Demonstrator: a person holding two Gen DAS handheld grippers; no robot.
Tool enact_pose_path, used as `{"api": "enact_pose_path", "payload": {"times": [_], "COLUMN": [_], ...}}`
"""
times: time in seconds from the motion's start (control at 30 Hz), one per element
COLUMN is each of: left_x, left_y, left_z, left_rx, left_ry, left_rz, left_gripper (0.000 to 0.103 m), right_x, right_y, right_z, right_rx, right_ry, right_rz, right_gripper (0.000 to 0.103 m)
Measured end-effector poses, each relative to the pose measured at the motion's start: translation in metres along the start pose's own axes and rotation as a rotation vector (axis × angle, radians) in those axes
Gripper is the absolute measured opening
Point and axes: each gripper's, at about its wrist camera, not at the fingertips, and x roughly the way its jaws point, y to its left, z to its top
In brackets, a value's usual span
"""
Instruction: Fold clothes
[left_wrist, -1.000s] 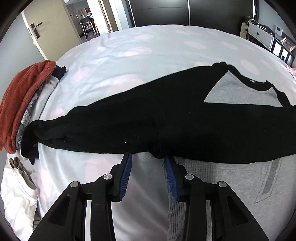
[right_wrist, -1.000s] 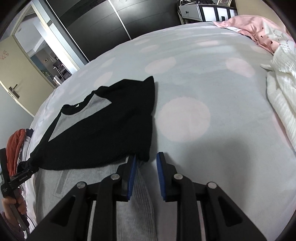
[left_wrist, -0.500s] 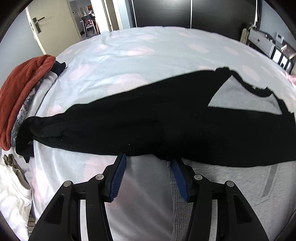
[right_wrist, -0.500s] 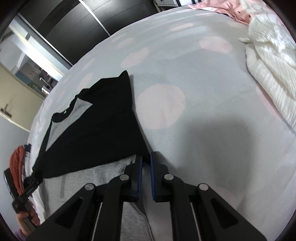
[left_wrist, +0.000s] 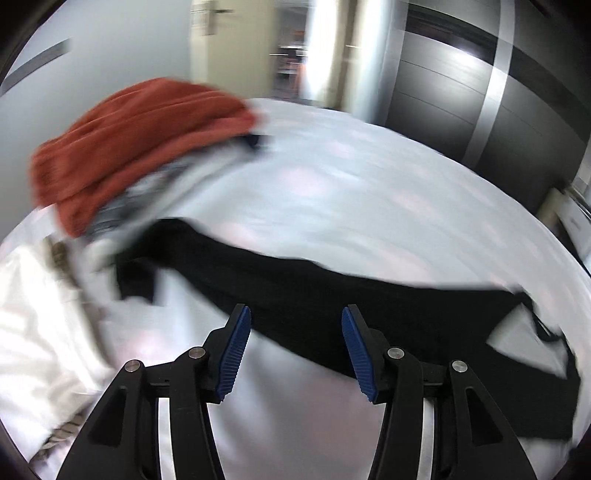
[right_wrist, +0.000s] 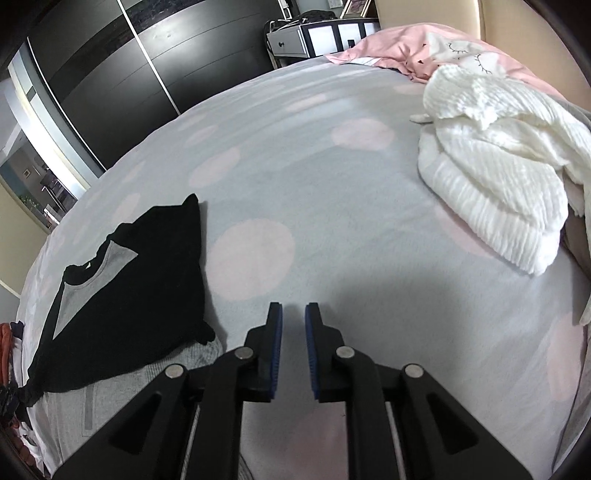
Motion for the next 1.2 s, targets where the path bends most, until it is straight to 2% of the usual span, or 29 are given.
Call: {"api": "enact_pose_path", "payload": {"times": [0.1, 0.2, 0.27, 0.5, 0.53, 0.6, 0.67, 0.77, 0.83, 0.9, 0.93, 1.03, 1.2], "left_x": [0.005, 0.011, 0.015, 0.048, 0.05, 0.052, 0.049, 0.04, 0.037, 0.04, 0.041, 0.049, 0.057], "left_y": [0.036, 0.063, 0.076, 0.092, 0.093, 0.093, 0.087, 0.077, 0.07, 0.058, 0.051, 0.043, 0.06], "left_z": [0.013, 0.019, 0.019, 0.014, 0.013, 0.012, 0.012, 0.012, 0.01, 0.011, 0.01, 0.009, 0.009], "left_rx": [-0.09, -0.138, -0.146, -0.135, -0.132, -0.131, -0.116, -0.081, -0.052, 0.006, 0.046, 0.115, 0.077], "left_ry": [-0.053, -0.092, -0.096, -0.025, -0.019, -0.005, -0.007, -0.043, -0.064, -0.098, -0.117, -0.102, -0.081], "left_rz": [0.17, 0.297, 0.351, 0.39, 0.387, 0.37, 0.348, 0.331, 0.299, 0.305, 0.322, 0.385, 0.468], "left_gripper": [0.053, 0.053, 0.053, 0.052, 0.05, 0.029, 0.019, 0.019, 0.023, 0.053, 0.056, 0.057, 0.056], "right_x": [0.005, 0.007, 0.008, 0.008, 0.008, 0.009, 0.009, 0.008, 0.008, 0.008, 0.008, 0.008, 0.009], "right_y": [0.003, 0.009, 0.013, 0.011, 0.011, 0.013, 0.014, 0.012, 0.011, 0.011, 0.012, 0.012, 0.013], "right_z": [-0.002, -0.004, -0.006, -0.007, -0.007, -0.007, -0.008, -0.008, -0.008, -0.009, -0.009, -0.009, -0.01], "right_rx": [0.001, -0.02, -0.035, -0.026, -0.023, -0.025, -0.031, -0.025, -0.021, -0.024, -0.026, -0.029, -0.029], "right_ry": [0.001, -0.001, -0.005, -0.004, -0.004, -0.003, -0.005, -0.002, 0.002, 0.003, 0.002, 0.003, 0.001], "right_rz": [0.001, 0.013, 0.014, 0.031, 0.033, 0.03, 0.027, 0.035, 0.039, 0.036, 0.034, 0.031, 0.032], "right_gripper": [0.014, 0.014, 0.014, 0.014, 0.014, 0.014, 0.014, 0.014, 0.014, 0.014, 0.014, 0.014, 0.014]}}
